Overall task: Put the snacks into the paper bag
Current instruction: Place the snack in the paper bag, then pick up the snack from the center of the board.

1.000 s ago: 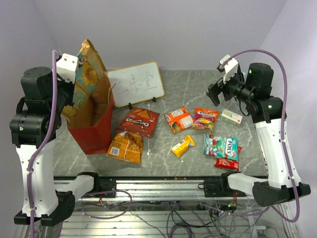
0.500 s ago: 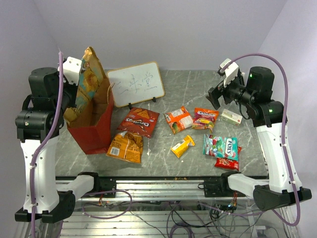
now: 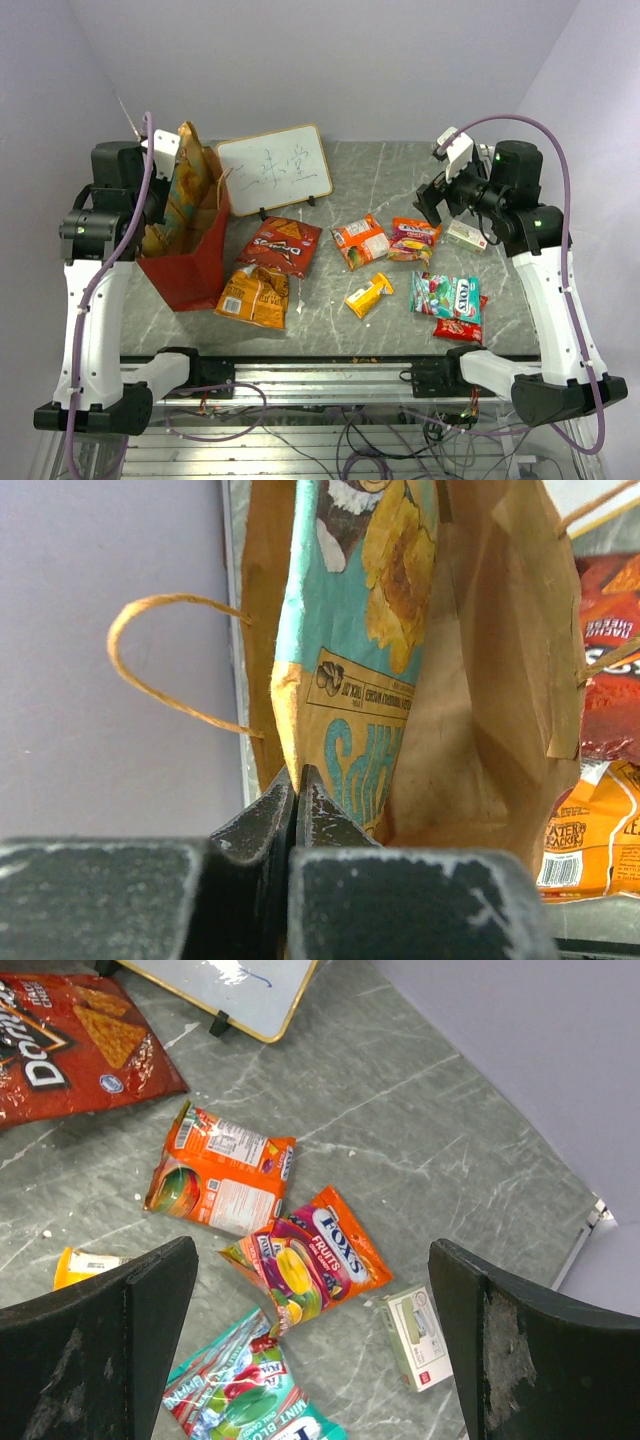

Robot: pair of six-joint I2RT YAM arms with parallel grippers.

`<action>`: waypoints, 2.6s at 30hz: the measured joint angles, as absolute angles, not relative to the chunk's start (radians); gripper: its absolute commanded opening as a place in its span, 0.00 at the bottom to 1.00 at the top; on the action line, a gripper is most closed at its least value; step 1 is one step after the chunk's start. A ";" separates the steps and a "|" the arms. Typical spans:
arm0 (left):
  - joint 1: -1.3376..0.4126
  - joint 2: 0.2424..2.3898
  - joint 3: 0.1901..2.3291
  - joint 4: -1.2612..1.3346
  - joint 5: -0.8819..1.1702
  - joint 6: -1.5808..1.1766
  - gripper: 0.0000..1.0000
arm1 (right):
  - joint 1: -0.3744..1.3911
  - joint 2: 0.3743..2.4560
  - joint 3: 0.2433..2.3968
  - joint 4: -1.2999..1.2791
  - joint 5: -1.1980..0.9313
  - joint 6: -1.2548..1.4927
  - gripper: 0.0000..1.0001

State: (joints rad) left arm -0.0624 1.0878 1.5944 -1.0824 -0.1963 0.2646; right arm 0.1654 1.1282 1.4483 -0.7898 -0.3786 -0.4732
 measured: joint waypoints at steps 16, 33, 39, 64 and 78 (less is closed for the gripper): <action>-0.062 1.089 1.209 -0.902 -0.206 0.268 0.08 | 0.165 1.127 1.335 -0.758 -0.422 -0.486 1.00; -0.062 1.085 1.148 -0.817 -0.198 0.343 0.48 | 0.179 1.157 1.044 -0.583 -0.657 -0.539 0.97; -0.062 1.082 1.279 -0.820 -0.194 0.352 0.60 | 0.349 1.209 0.957 -0.407 -0.660 -0.523 0.97; -0.062 0.936 1.343 -0.782 -0.083 0.321 0.90 | 0.974 1.720 1.060 -0.088 -0.072 -0.629 0.93; -0.062 0.895 1.311 -0.775 0.016 0.341 1.00 | 1.003 1.772 1.167 -0.083 0.104 -0.611 0.16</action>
State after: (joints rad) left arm -0.0620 0.8948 1.3109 -0.7746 0.0162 0.3408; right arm 1.0035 1.7721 1.1667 -0.0830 0.1040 -0.6106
